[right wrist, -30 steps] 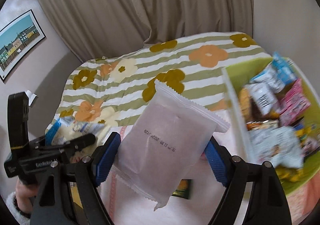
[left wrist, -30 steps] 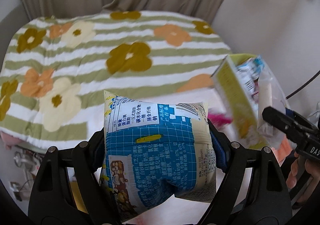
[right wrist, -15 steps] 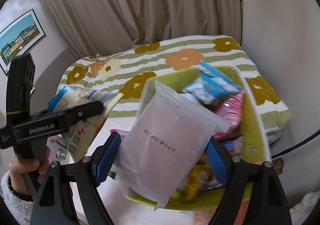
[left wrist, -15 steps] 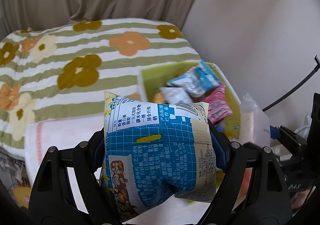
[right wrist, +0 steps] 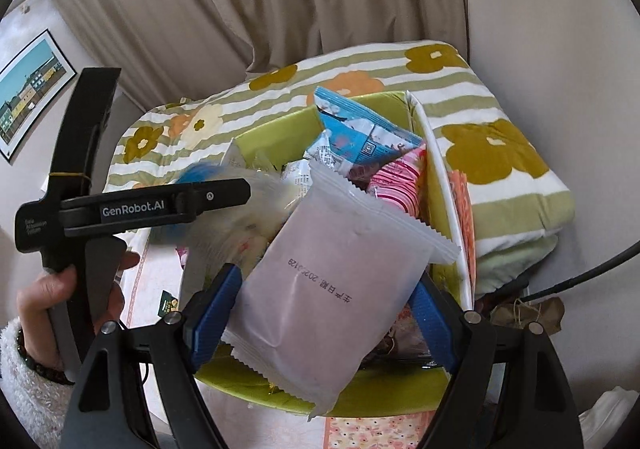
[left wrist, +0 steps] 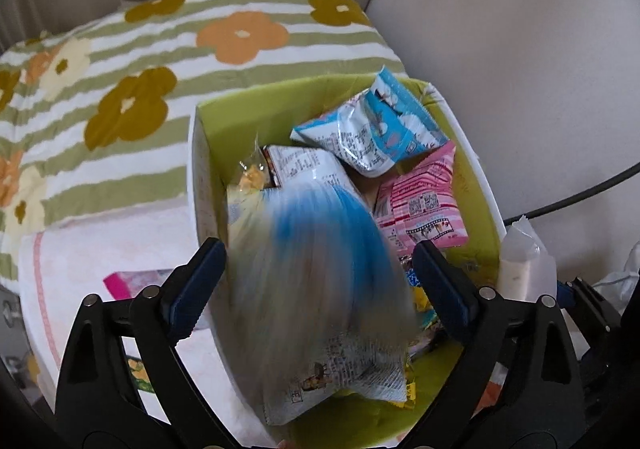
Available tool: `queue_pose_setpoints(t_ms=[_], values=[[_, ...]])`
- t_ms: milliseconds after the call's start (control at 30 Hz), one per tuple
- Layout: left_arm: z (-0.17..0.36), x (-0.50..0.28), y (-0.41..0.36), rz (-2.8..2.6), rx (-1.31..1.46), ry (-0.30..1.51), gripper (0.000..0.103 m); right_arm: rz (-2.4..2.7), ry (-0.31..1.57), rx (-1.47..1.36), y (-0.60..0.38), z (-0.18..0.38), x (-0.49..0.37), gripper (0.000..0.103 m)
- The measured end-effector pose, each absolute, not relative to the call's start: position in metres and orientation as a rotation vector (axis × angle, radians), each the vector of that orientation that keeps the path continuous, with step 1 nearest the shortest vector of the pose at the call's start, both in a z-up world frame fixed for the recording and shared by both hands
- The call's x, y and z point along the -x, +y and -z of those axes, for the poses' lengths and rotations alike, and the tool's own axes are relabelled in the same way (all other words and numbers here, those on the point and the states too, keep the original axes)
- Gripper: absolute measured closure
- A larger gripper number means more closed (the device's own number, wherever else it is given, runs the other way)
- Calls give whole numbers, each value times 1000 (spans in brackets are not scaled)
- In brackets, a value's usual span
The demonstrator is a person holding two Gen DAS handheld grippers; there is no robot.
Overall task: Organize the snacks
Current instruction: 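Carry both packets over the green box and open both tools to drop them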
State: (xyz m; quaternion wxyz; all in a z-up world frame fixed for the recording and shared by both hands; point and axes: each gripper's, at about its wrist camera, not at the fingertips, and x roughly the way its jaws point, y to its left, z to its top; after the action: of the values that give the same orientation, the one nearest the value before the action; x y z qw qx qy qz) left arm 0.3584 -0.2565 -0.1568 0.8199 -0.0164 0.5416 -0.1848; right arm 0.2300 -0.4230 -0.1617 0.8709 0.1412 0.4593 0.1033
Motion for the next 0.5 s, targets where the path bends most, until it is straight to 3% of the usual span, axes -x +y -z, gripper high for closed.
queue_pose_setpoints(t_ms=[367,500], values=[[138,-323,-194,248,61,1088,9,-268,986,-248,-410,165,-243,23],[133,-312,-169,198,87,1069,9,-259,982,-209,-403,168,-243,19]])
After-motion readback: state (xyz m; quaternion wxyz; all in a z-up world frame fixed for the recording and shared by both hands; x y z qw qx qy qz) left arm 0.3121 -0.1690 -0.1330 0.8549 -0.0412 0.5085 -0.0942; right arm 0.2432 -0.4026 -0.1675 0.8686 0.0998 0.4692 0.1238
